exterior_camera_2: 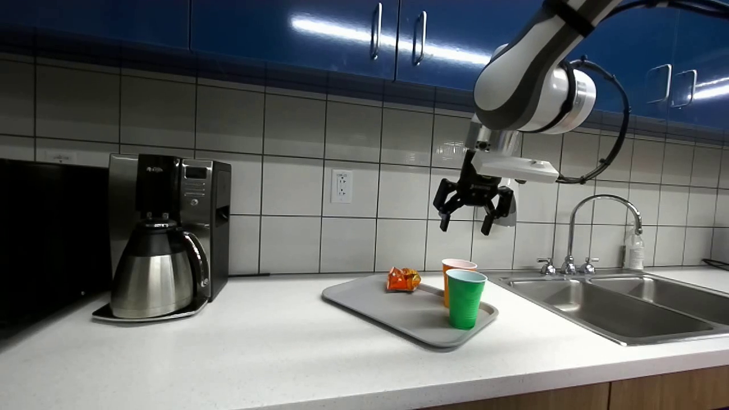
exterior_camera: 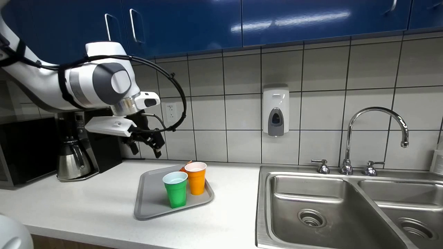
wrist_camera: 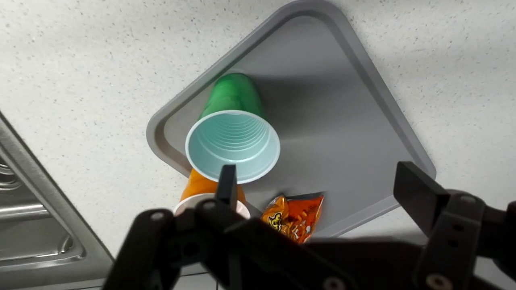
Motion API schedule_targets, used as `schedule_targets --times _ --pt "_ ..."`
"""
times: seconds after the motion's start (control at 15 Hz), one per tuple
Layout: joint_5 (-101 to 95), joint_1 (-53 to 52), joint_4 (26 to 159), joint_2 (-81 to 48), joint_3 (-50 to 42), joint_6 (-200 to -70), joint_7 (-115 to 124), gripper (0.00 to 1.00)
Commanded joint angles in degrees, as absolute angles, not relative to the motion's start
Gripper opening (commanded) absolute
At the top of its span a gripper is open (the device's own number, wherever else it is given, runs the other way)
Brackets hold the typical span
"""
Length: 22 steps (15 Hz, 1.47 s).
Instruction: Remove the green and orange cups from the tray
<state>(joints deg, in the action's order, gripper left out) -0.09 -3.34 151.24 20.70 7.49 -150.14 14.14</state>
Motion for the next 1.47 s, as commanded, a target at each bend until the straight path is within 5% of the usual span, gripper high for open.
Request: schedule_targets --times 0.0,1.4 --pt "-2.80 -1.45 149.43 17.28 8.84 -152.82 15.40 1.00" --pt "-7.70 -2.45 138.79 -2.18 5.41 -158.05 15.12 1.00"
